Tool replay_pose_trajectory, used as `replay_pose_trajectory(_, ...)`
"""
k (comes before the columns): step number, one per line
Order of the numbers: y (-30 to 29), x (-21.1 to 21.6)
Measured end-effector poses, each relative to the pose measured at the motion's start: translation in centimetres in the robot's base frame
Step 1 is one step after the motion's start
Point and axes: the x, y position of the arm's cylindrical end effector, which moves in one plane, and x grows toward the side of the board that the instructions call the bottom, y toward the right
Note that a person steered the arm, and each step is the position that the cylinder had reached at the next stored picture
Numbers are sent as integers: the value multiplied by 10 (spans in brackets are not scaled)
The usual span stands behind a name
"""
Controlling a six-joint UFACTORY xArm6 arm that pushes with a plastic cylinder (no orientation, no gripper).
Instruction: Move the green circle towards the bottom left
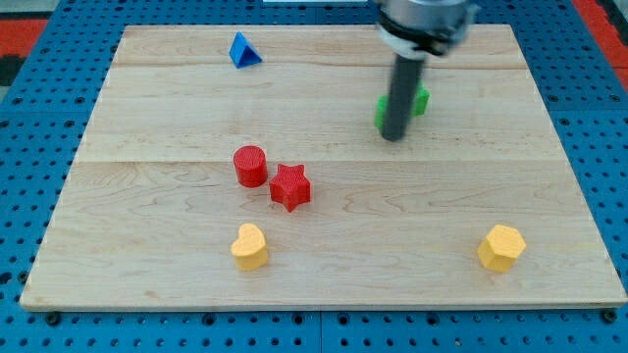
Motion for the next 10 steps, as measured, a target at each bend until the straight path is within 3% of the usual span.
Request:
replay_pose_trajectory(1, 5, 25)
replay_pose_trajectory(2, 12, 17)
replay_pose_trajectory(5, 46, -79)
replay_pose_trajectory(6, 34, -113)
replay_pose_trajectory(7, -49, -129)
replay_pose_trajectory(8, -39, -120)
replay_pose_trajectory(9, 23, -133)
replay_pose_trajectory(10, 25, -107)
